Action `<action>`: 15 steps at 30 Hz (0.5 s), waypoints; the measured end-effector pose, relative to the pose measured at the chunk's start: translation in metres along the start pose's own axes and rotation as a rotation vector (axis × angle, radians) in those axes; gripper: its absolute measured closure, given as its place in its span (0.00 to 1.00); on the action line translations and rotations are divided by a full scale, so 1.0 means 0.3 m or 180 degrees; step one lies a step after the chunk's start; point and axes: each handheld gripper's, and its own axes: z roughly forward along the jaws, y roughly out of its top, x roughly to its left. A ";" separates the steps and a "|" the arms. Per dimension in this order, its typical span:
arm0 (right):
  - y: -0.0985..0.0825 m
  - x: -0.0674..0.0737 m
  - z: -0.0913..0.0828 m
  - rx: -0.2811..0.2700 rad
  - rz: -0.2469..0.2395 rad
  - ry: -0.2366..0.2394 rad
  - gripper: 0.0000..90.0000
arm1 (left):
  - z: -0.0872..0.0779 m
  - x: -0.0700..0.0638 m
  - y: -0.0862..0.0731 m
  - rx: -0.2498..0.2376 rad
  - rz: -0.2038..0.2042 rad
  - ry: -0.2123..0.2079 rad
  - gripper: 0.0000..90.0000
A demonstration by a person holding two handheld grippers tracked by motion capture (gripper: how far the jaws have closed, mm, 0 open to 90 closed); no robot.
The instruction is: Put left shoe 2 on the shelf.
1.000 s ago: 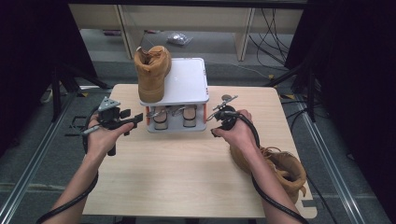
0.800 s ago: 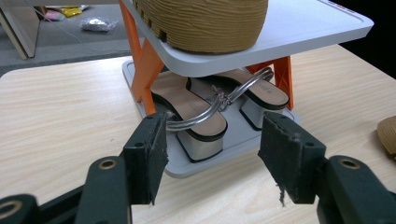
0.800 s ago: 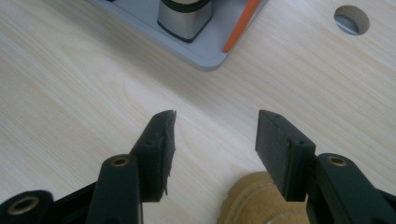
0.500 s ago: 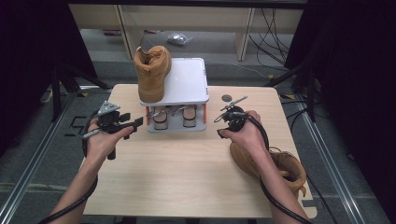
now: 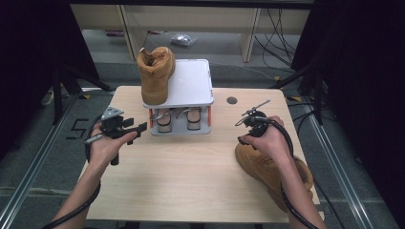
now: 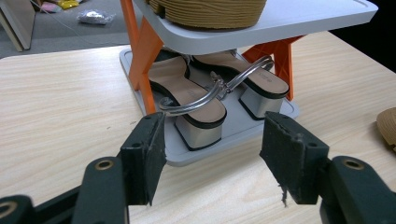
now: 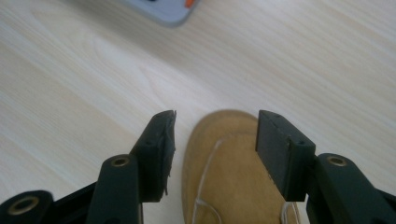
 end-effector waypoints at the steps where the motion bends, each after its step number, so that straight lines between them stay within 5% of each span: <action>1: -0.007 -0.005 -0.006 0.0029 0.0012 -0.0009 0.53 | 0.001 -0.001 0.000 -0.0005 0.0001 -0.0006 0.44; 15: -0.114 -0.016 -0.106 0.0501 0.0161 0.0000 0.59 | 0.013 -0.007 -0.016 0.0025 -0.0009 -0.0034 0.43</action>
